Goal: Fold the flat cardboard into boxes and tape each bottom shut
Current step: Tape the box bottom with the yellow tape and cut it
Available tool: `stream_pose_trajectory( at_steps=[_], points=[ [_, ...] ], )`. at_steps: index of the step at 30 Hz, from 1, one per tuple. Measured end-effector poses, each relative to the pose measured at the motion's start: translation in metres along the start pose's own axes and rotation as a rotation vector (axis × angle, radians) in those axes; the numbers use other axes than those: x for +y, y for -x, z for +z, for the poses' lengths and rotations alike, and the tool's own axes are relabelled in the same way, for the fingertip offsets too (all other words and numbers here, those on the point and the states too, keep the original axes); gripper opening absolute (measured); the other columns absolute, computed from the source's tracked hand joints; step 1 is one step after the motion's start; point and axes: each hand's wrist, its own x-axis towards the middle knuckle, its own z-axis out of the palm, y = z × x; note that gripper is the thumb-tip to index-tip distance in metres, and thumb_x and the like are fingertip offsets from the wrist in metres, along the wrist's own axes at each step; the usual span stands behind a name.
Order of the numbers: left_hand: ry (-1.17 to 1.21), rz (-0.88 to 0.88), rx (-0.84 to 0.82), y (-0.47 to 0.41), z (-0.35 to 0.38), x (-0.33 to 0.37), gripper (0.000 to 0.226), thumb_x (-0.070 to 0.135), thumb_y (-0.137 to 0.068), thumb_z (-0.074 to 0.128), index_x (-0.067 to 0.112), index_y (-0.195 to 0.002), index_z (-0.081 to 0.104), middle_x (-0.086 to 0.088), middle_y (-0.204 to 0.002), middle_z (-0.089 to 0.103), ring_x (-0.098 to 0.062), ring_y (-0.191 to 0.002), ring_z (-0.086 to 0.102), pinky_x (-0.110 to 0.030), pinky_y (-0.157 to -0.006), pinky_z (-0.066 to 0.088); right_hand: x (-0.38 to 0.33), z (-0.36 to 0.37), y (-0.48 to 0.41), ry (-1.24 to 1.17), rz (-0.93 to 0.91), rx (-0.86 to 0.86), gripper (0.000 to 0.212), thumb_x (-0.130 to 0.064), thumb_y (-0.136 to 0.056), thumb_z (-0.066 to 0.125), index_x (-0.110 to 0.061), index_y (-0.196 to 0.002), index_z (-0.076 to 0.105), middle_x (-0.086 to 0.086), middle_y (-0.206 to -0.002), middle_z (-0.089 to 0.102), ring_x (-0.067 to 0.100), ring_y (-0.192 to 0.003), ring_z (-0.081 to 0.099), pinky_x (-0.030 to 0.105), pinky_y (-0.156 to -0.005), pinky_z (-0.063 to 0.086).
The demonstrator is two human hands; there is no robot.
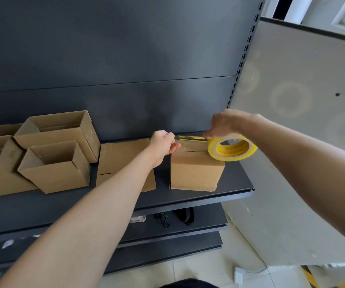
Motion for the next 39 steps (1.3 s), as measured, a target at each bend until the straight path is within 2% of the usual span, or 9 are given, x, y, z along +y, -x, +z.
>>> stream_pose_trajectory(
  at_steps=[2, 6, 10, 15, 21, 27, 30, 34, 39],
  points=[
    [0.116, -0.021, 0.011, 0.001, -0.006, -0.006, 0.018, -0.005, -0.092, 0.038, 0.005, -0.079, 0.046, -0.008, -0.078, 0.048, -0.015, -0.069, 0.058, -0.024, -0.063, 0.046, -0.015, -0.005, -0.001, 0.063, -0.023, 0.007, 0.037, -0.048, -0.085, 0.052, -0.018, -0.065, 0.046, 0.0, -0.074, 0.047, 0.029, -0.085, 0.053, 0.028, -0.067, 0.039],
    [0.193, -0.042, 0.053, -0.001, -0.021, -0.018, 0.025, -0.005, -0.091, 0.04, 0.006, -0.07, 0.045, -0.008, -0.074, 0.046, -0.016, -0.065, 0.055, -0.024, -0.061, 0.047, -0.039, -0.007, -0.007, 0.145, -0.058, 0.016, 0.029, -0.04, -0.085, 0.054, -0.018, -0.068, 0.047, -0.003, -0.071, 0.048, 0.026, -0.082, 0.053, 0.026, -0.065, 0.038],
    [0.24, -0.056, 0.036, 0.001, -0.029, -0.023, 0.022, -0.005, -0.092, 0.041, 0.006, -0.073, 0.046, -0.008, -0.076, 0.047, -0.016, -0.068, 0.055, -0.022, -0.061, 0.048, -0.053, -0.006, -0.014, 0.196, -0.072, -0.006, 0.024, -0.036, -0.083, 0.054, -0.018, -0.068, 0.05, -0.003, -0.071, 0.052, 0.022, -0.074, 0.056, 0.023, -0.058, 0.039],
    [0.314, -0.062, 0.02, 0.002, -0.036, -0.031, 0.021, -0.003, -0.092, 0.043, 0.006, -0.074, 0.046, -0.009, -0.079, 0.048, -0.015, -0.074, 0.056, -0.025, -0.065, 0.051, -0.065, -0.007, -0.019, 0.253, -0.074, -0.05, 0.025, -0.037, -0.085, 0.053, -0.019, -0.069, 0.049, -0.004, -0.072, 0.051, 0.022, -0.077, 0.056, 0.026, -0.068, 0.043],
    [0.363, -0.082, 0.044, 0.001, -0.041, -0.035, 0.021, -0.004, -0.093, 0.041, 0.005, -0.076, 0.046, -0.01, -0.079, 0.048, -0.017, -0.075, 0.058, -0.03, -0.072, 0.053, -0.081, -0.006, -0.024, 0.297, -0.083, -0.071, 0.018, -0.038, -0.087, 0.054, -0.021, -0.094, 0.053, -0.004, -0.083, 0.051, 0.022, -0.086, 0.053, 0.029, -0.07, 0.039],
    [0.432, -0.089, 0.068, -0.001, -0.045, -0.042, 0.019, -0.002, -0.097, 0.037, 0.004, -0.081, 0.045, -0.011, -0.084, 0.046, -0.022, -0.074, 0.062, -0.034, -0.074, 0.056, -0.092, -0.007, -0.028, 0.323, -0.083, -0.063, 0.019, -0.038, -0.089, 0.053, -0.021, -0.096, 0.05, -0.002, -0.093, 0.052, 0.022, -0.087, 0.051, 0.03, -0.072, 0.04],
    [0.363, -0.111, 0.065, -0.002, -0.045, -0.049, 0.018, 0.001, -0.099, 0.038, 0.005, -0.083, 0.045, -0.012, -0.088, 0.049, -0.021, -0.077, 0.061, -0.035, -0.076, 0.056, -0.094, -0.006, -0.031, 0.327, -0.081, -0.06, 0.02, -0.04, -0.088, 0.054, -0.022, -0.096, 0.051, -0.002, -0.095, 0.053, 0.023, -0.087, 0.052, 0.029, -0.072, 0.041],
    [0.193, -0.154, 0.054, -0.004, -0.041, -0.062, 0.014, 0.013, -0.101, 0.04, 0.006, -0.093, 0.048, -0.016, -0.104, 0.056, -0.024, -0.087, 0.06, -0.039, -0.083, 0.055, -0.093, -0.003, -0.033, 0.306, -0.057, -0.049, 0.021, -0.041, -0.087, 0.056, -0.021, -0.093, 0.054, -0.004, -0.078, 0.051, 0.022, -0.084, 0.055, 0.028, -0.068, 0.041],
    [0.02, -0.156, 0.065, -0.005, -0.031, -0.061, 0.018, 0.022, -0.102, 0.039, 0.007, -0.104, 0.049, -0.013, -0.106, 0.059, -0.022, -0.092, 0.059, -0.035, -0.082, 0.052, -0.091, -0.003, -0.032, 0.277, -0.044, -0.029, 0.02, -0.04, -0.085, 0.058, -0.021, -0.09, 0.057, -0.004, -0.074, 0.051, 0.023, -0.081, 0.057, 0.027, -0.066, 0.043]
  ],
)
